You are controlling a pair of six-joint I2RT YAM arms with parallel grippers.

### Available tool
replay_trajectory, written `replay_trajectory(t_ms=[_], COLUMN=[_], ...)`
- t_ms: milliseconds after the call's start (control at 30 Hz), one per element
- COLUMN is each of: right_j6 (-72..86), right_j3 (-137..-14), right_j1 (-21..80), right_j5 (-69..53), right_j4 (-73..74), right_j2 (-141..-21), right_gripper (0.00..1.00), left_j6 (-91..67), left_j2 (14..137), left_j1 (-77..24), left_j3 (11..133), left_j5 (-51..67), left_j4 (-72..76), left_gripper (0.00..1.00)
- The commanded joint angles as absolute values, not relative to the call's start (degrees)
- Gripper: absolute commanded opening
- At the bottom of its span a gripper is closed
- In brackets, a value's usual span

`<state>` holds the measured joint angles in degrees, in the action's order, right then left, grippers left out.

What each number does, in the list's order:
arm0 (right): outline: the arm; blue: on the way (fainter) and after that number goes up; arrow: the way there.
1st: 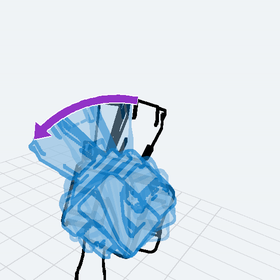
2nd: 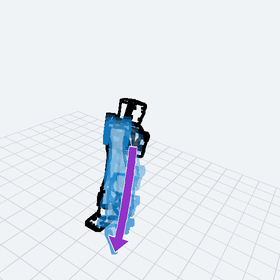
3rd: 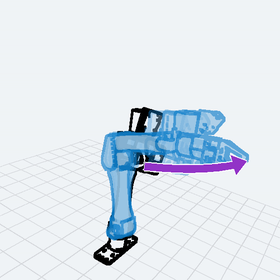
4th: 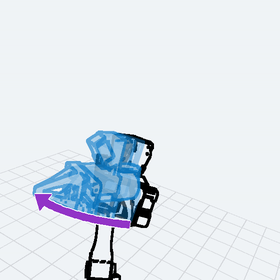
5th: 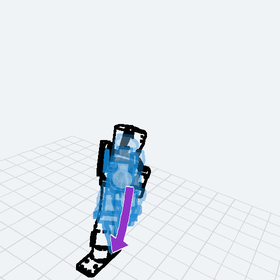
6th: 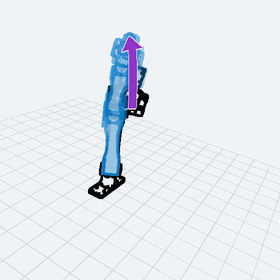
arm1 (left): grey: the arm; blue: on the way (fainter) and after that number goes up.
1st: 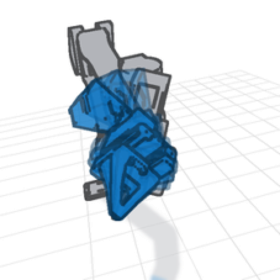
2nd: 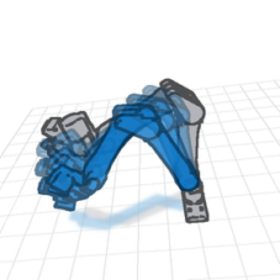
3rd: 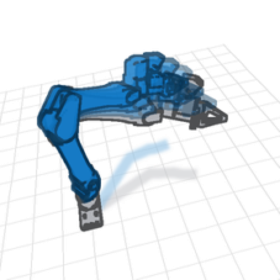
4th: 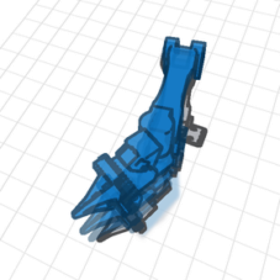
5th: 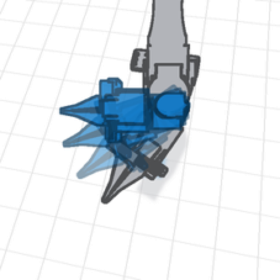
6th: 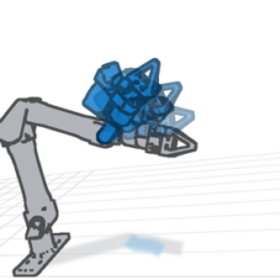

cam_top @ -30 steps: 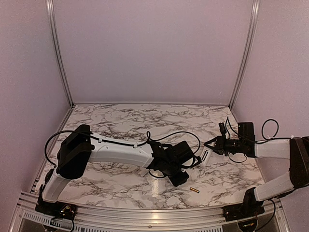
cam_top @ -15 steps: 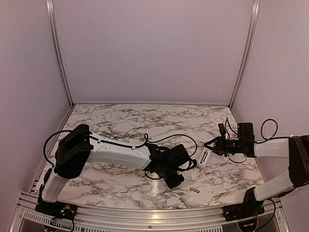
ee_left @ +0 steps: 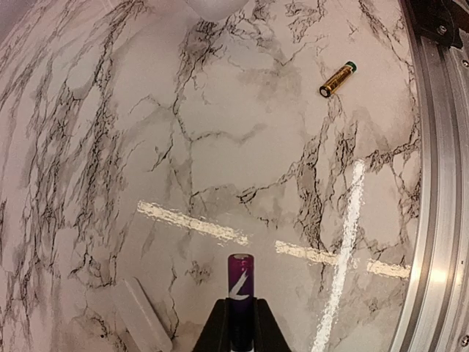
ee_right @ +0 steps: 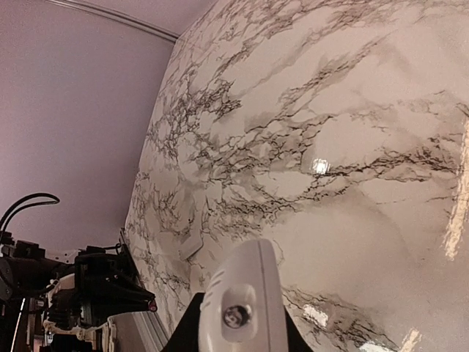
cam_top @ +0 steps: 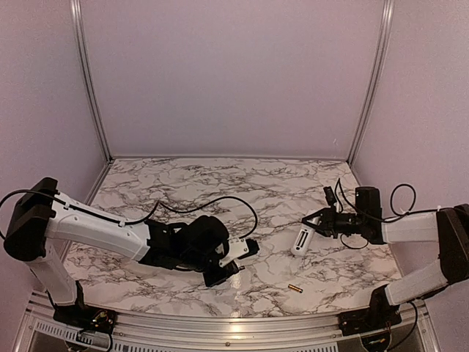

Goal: Load the batteries into the remote control
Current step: Pick up the battery from the center of the board, then place the battery in the battery compartment.

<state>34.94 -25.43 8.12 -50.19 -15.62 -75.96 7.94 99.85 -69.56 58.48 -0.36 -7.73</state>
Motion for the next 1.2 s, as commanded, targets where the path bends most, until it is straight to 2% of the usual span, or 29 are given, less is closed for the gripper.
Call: replay_trajectory(t_ms=[0, 67, 233, 400, 500, 667, 867, 1167], right_j6=[40.77, 43.1, 47.98, 53.54, 56.34, 62.3, 64.18, 64.53], right_j3=[-24.96, -24.79, -24.85, -24.15, -23.9, -22.95, -24.78, -26.09], right_j1=[13.86, 16.5, 22.58, 28.21, 31.75, 35.7, 39.17, 40.51], right_j5=[-48.14, -46.43, -41.04, -35.44, -32.38, -30.09, -28.36, -27.82], right_j4=[-24.62, -27.36, -30.79, -36.41, -40.06, -48.35, -51.57, -51.65], right_j2=[-76.49, -76.86, -77.53, -80.05, -83.29, -89.64, -94.24, -95.32], right_gripper=[0.0, 0.0, 0.0, 0.0, 0.0, 0.0, 0.0, 0.0], left_j6=[9.52, 8.19, 7.2, -2.79, -10.73, -22.13, -29.57, -32.04], left_j2=[95.55, 94.81, 87.5, 93.52, 98.75, 101.18, 105.17, 107.54], left_j1=[-69.6, -69.61, -69.61, -69.04, -68.62, -68.29, -68.12, -67.16], left_j3=[57.16, 57.63, 49.11, 59.7, 64.78, 64.88, 68.75, 71.34], left_j5=[-1.99, -0.87, -1.14, -4.63, -1.56, 6.34, 9.84, 6.62], left_j4=[-1.67, -3.23, 4.84, -9.46, -14.68, -10.41, -11.0, -15.41], left_gripper=[0.0, 0.0, 0.0, 0.0, 0.0, 0.0, 0.0, 0.0])
